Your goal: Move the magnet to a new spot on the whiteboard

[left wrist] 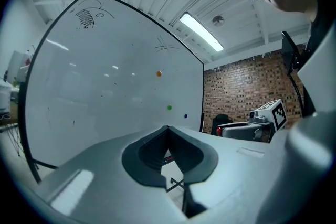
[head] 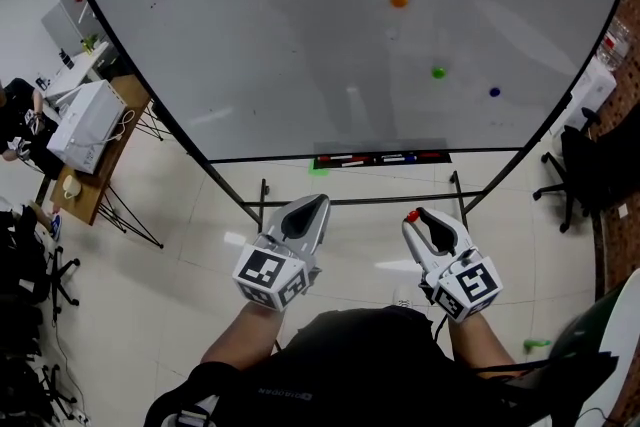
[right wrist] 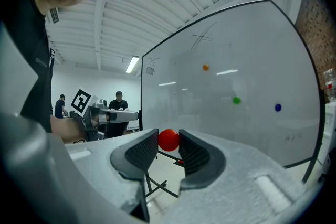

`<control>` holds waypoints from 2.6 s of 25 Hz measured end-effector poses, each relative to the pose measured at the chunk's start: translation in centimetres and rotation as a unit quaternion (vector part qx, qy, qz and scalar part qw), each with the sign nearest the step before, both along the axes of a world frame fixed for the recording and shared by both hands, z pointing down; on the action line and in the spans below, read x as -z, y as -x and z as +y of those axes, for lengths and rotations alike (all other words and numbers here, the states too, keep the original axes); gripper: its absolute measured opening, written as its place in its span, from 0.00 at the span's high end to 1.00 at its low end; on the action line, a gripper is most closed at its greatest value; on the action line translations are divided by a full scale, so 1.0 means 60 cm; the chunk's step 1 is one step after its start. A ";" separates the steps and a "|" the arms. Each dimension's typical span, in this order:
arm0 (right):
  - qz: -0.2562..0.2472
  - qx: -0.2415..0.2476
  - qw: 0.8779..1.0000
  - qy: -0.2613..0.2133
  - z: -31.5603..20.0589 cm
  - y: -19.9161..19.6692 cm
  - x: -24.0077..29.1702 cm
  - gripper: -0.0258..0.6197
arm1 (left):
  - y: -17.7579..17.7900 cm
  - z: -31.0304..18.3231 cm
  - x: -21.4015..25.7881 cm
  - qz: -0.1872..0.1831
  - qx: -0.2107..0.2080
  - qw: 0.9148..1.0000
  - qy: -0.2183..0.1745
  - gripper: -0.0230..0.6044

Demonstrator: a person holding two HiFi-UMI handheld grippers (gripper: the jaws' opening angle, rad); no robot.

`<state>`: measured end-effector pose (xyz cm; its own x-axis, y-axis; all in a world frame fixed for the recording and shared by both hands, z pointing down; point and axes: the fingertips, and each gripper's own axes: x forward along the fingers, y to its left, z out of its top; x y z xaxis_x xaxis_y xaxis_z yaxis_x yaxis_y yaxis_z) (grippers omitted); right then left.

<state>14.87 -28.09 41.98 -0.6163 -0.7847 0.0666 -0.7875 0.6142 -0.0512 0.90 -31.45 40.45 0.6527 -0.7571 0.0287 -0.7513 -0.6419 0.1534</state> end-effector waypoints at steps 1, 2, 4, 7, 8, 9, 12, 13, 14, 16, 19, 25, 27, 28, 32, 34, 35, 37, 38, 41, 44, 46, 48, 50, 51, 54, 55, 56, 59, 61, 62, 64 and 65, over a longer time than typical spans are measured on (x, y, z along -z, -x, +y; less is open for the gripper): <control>0.000 0.001 1.000 0.000 0.000 0.002 0.000 0.80 | 0.002 0.000 0.000 0.000 0.000 1.000 -0.001 0.94; 0.000 0.002 1.000 -0.001 -0.001 0.005 0.000 0.80 | 0.004 0.001 0.000 0.000 0.000 1.000 -0.001 0.94; 0.002 0.005 1.000 -0.001 -0.001 0.010 0.000 0.80 | 0.006 0.003 0.001 0.000 0.000 1.000 0.000 0.94; 0.006 0.008 1.000 -0.003 -0.002 0.016 0.003 0.80 | 0.006 0.005 0.002 -0.003 -0.005 1.000 -0.003 0.94; 0.006 0.009 1.000 -0.003 -0.002 0.018 0.004 0.80 | 0.005 0.006 0.004 -0.002 -0.007 1.000 -0.007 0.94; 0.008 0.011 1.000 -0.003 -0.003 0.020 0.004 0.80 | 0.004 0.008 0.008 0.000 -0.010 1.000 -0.015 0.94; 0.010 0.015 1.000 -0.006 -0.006 0.026 0.006 0.80 | 0.001 0.015 0.027 0.008 -0.016 0.999 -0.034 0.94; 0.011 0.015 1.000 -0.007 -0.007 0.027 0.007 0.80 | 0.000 0.016 0.028 0.008 -0.016 0.999 -0.036 0.94; 0.012 0.016 1.000 -0.007 -0.008 0.028 0.006 0.80 | 0.000 0.016 0.027 0.007 -0.015 0.999 -0.037 0.94; 0.012 0.017 1.000 -0.004 -0.008 0.031 0.005 0.80 | 0.001 0.015 0.023 0.004 -0.012 0.999 -0.035 0.94; 0.013 0.019 1.000 -0.003 -0.010 0.034 0.006 0.80 | 0.006 0.014 0.021 0.005 -0.007 1.000 -0.030 0.94; 0.016 0.025 1.000 -0.005 -0.016 0.045 0.007 0.80 | 0.019 0.007 0.013 0.008 0.000 1.000 -0.030 0.94; 0.018 0.030 0.999 -0.007 -0.018 0.053 0.008 0.80 | 0.024 0.006 0.015 0.009 0.004 1.000 -0.029 0.94; 0.018 0.033 0.999 -0.007 -0.019 0.057 0.009 0.80 | 0.028 0.006 0.018 0.009 0.008 1.000 -0.028 0.94; 0.020 0.045 0.999 -0.009 -0.022 0.076 0.011 0.80 | 0.045 0.007 0.017 0.010 0.019 0.999 -0.025 0.94; 0.021 0.050 0.998 -0.011 -0.023 0.084 0.014 0.80 | 0.054 0.008 0.016 0.010 0.024 0.999 -0.025 0.94; 0.022 0.052 0.998 -0.012 -0.023 0.088 0.014 0.80 | 0.058 0.008 0.015 0.011 0.026 0.999 -0.024 0.94; 0.023 0.054 0.998 -0.014 -0.022 0.094 0.016 0.80 | 0.064 0.011 0.014 0.012 0.027 0.999 -0.023 0.94; 0.024 0.054 0.998 -0.014 -0.021 0.096 0.016 0.80 | 0.066 0.012 0.014 0.012 0.027 0.999 -0.022 0.94; 0.027 0.053 0.998 -0.010 -0.016 0.100 0.013 0.80 | 0.065 0.017 0.012 0.013 0.020 0.999 -0.022 0.94; 0.032 0.049 0.998 -0.007 -0.008 0.099 0.010 0.80 | 0.061 0.019 0.009 0.018 0.014 1.000 -0.020 0.94; 0.036 0.044 0.998 -0.005 -0.002 0.095 0.009 0.80 | 0.055 0.022 0.004 0.023 0.007 1.000 -0.017 0.94; 0.036 0.036 0.999 -0.001 0.006 0.087 0.010 0.80 | 0.048 0.027 0.002 0.024 -0.003 1.000 -0.014 0.94; 0.033 0.025 0.999 0.000 0.013 0.077 0.008 0.80 | 0.038 0.027 0.000 0.021 -0.011 1.000 -0.012 0.94; 0.031 0.021 0.999 0.001 0.016 0.072 0.006 0.80 | 0.032 0.027 -0.002 0.021 -0.014 1.000 -0.011 0.94; 0.029 0.019 0.999 0.006 0.037 0.063 0.000 0.80 | 0.019 0.039 -0.004 0.022 -0.019 1.000 -0.009 0.94; 0.029 0.020 0.999 0.005 0.043 0.062 0.000 0.80 | 0.017 0.046 -0.001 0.022 -0.020 0.999 -0.012 0.94; 0.030 0.021 0.999 0.003 0.048 0.061 0.003 0.80 | 0.016 0.052 0.002 0.022 -0.019 0.999 -0.015 0.94; 0.031 0.028 0.999 -0.011 0.062 0.060 0.014 0.80 | 0.020 0.064 0.008 0.021 -0.005 1.000 -0.023 0.94; 0.030 0.035 0.999 -0.020 0.078 0.061 0.024 0.80 | 0.024 0.077 0.015 0.020 0.010 0.999 -0.026 0.94; 0.028 0.040 0.999 -0.024 0.088 0.063 0.029 0.80 | 0.024 0.086 0.018 0.019 0.016 0.999 -0.026 0.94; 0.023 0.049 0.998 -0.029 0.116 0.065 0.038 0.80 | 0.021 0.110 0.021 0.024 0.022 0.999 -0.022 0.94; 0.021 0.054 0.998 -0.029 0.131 0.065 0.041 0.80 | 0.018 0.125 0.019 0.027 0.022 0.999 -0.018 0.94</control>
<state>10.96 -20.23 39.51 -0.6952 -0.7170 0.0507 -0.7172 0.6966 0.0185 -0.17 -23.98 39.30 0.6183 -0.7852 -0.0339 -0.7704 -0.6140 0.1717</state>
